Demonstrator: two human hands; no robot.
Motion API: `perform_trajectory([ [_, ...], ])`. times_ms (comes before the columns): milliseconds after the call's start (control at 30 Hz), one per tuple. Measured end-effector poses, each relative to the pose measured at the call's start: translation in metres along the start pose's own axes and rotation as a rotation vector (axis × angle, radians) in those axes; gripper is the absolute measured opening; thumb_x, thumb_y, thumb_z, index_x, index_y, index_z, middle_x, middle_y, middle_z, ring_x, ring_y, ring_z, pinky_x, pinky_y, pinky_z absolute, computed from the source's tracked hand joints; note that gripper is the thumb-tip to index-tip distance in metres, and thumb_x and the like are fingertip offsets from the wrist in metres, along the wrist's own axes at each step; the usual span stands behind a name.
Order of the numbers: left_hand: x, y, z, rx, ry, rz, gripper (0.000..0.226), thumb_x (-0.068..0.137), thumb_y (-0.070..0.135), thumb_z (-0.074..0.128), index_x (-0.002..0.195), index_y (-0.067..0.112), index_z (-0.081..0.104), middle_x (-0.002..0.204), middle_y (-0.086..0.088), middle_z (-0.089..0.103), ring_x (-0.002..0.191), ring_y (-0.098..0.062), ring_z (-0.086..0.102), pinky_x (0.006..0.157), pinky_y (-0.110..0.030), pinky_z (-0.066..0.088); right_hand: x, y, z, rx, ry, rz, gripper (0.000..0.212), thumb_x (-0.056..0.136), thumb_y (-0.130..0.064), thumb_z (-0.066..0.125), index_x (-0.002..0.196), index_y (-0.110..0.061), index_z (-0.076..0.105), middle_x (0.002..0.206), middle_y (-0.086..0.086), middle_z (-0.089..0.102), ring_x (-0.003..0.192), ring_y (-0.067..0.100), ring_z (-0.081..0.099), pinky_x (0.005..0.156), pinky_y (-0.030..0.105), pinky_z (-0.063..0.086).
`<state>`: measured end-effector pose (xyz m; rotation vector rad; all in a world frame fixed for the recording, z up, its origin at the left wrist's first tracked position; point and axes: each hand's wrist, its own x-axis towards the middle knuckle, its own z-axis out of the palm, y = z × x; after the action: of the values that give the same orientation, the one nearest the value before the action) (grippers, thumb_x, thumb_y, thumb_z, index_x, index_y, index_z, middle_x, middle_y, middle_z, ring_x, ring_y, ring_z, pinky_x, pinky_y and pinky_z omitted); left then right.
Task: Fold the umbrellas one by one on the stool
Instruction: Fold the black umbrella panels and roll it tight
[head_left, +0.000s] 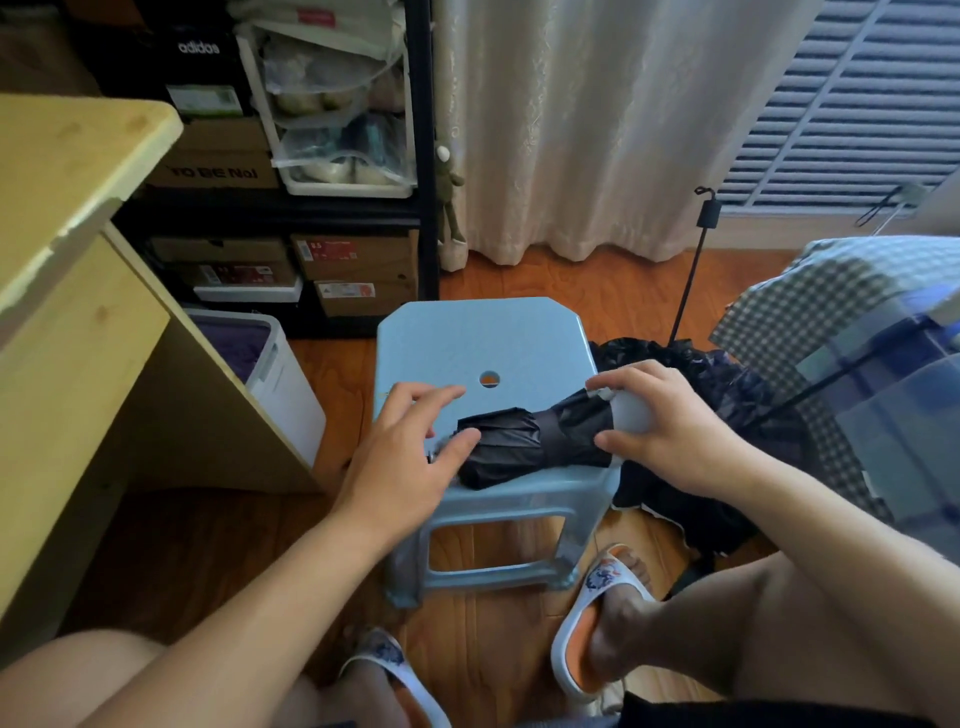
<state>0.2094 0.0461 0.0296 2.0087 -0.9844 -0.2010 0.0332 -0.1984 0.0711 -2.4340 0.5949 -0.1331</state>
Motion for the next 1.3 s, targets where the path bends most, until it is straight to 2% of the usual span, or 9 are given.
perform_trajectory([
  [67, 0.005, 0.003, 0.006, 0.085, -0.017, -0.006, 0.049, 0.094, 0.055, 0.062, 0.137, 0.033, 0.061, 0.114, 0.017, 0.046, 0.087, -0.006, 0.054, 0.081, -0.032, 0.053, 0.003, -0.004, 0.002, 0.003, 0.051, -0.090, 0.035, 0.085, -0.022, 0.082, 0.117, -0.033, 0.070, 0.120, -0.012, 0.053, 0.123, 0.017, 0.040, 0.104, 0.034, 0.032],
  [167, 0.002, 0.001, 0.010, 0.298, -0.004, 0.150, 0.046, 0.090, 0.051, 0.071, 0.130, 0.028, 0.067, 0.119, 0.007, 0.054, 0.097, -0.015, 0.058, 0.080, -0.038, 0.055, 0.003, -0.005, 0.007, -0.068, 0.185, -0.279, 0.017, 0.084, -0.010, 0.082, 0.097, -0.020, 0.075, 0.108, -0.005, 0.060, 0.109, 0.024, 0.054, 0.094, 0.045, 0.049],
  [333, -0.010, 0.000, 0.017, 0.355, -0.025, 0.322, 0.037, 0.090, 0.037, 0.072, 0.125, 0.023, 0.068, 0.126, 0.004, 0.060, 0.109, -0.019, 0.058, 0.087, -0.042, 0.057, -0.003, 0.003, 0.003, -0.247, 0.224, -0.390, 0.033, 0.086, -0.012, 0.081, 0.118, -0.013, 0.073, 0.111, 0.001, 0.059, 0.104, 0.027, 0.058, 0.088, 0.043, 0.055],
  [533, -0.016, 0.005, 0.020, 0.445, -0.015, 0.443, 0.045, 0.090, 0.026, 0.073, 0.134, 0.018, 0.063, 0.116, 0.000, 0.063, 0.103, -0.023, 0.058, 0.081, -0.042, 0.057, -0.012, 0.003, 0.002, -0.454, 0.257, -0.563, 0.009, 0.099, -0.010, 0.066, 0.102, -0.009, 0.074, 0.104, 0.003, 0.063, 0.092, 0.026, 0.057, 0.073, 0.040, 0.056],
  [633, -0.017, 0.003, 0.018, 0.466, -0.008, 0.472, 0.045, 0.090, 0.022, 0.072, 0.134, 0.015, 0.066, 0.112, -0.004, 0.064, 0.098, -0.024, 0.058, 0.079, -0.039, 0.058, -0.021, 0.005, 0.004, -0.551, 0.300, -0.659, 0.017, 0.094, 0.007, 0.063, 0.099, -0.005, 0.073, 0.098, 0.007, 0.063, 0.087, 0.028, 0.059, 0.068, 0.036, 0.055],
  [733, -0.017, 0.002, 0.018, 0.462, -0.033, 0.485, 0.042, 0.090, 0.020, 0.072, 0.133, 0.017, 0.067, 0.110, -0.006, 0.064, 0.094, -0.026, 0.057, 0.072, -0.039, 0.059, -0.029, 0.009, 0.001, -0.655, 0.272, -0.757, 0.014, 0.094, 0.006, 0.062, 0.098, -0.003, 0.073, 0.094, 0.009, 0.063, 0.084, 0.030, 0.059, 0.070, 0.035, 0.054],
  [933, -0.020, 0.008, 0.019, 0.384, -0.046, 0.452, 0.036, 0.085, 0.010, 0.080, 0.119, 0.020, 0.073, 0.106, -0.002, 0.061, 0.094, -0.024, 0.054, 0.060, -0.039, 0.056, -0.027, 0.000, -0.004, -0.567, 0.120, -0.619, 0.003, 0.093, -0.010, 0.070, 0.094, -0.011, 0.072, 0.101, 0.003, 0.059, 0.086, 0.025, 0.056, 0.073, 0.038, 0.055],
  [1100, -0.029, 0.011, 0.026, 0.389, -0.056, 0.433, 0.037, 0.077, -0.002, 0.081, 0.105, 0.020, 0.072, 0.102, 0.000, 0.055, 0.096, -0.026, 0.051, 0.057, -0.039, 0.054, -0.029, -0.020, -0.004, -0.406, 0.194, -0.371, 0.038, 0.089, -0.038, 0.072, 0.118, -0.015, 0.062, 0.120, 0.001, 0.052, 0.078, 0.019, 0.060, 0.063, 0.030, 0.053],
  [1300, -0.028, 0.011, 0.023, 0.394, -0.034, 0.472, 0.038, 0.077, -0.005, 0.080, 0.106, 0.018, 0.074, 0.100, -0.002, 0.055, 0.095, -0.025, 0.052, 0.056, -0.036, 0.052, -0.033, -0.008, 0.007, -0.575, 0.099, -0.566, 0.029, 0.094, -0.029, 0.069, 0.116, -0.011, 0.069, 0.120, 0.007, 0.059, 0.102, 0.029, 0.058, 0.078, 0.044, 0.059],
])
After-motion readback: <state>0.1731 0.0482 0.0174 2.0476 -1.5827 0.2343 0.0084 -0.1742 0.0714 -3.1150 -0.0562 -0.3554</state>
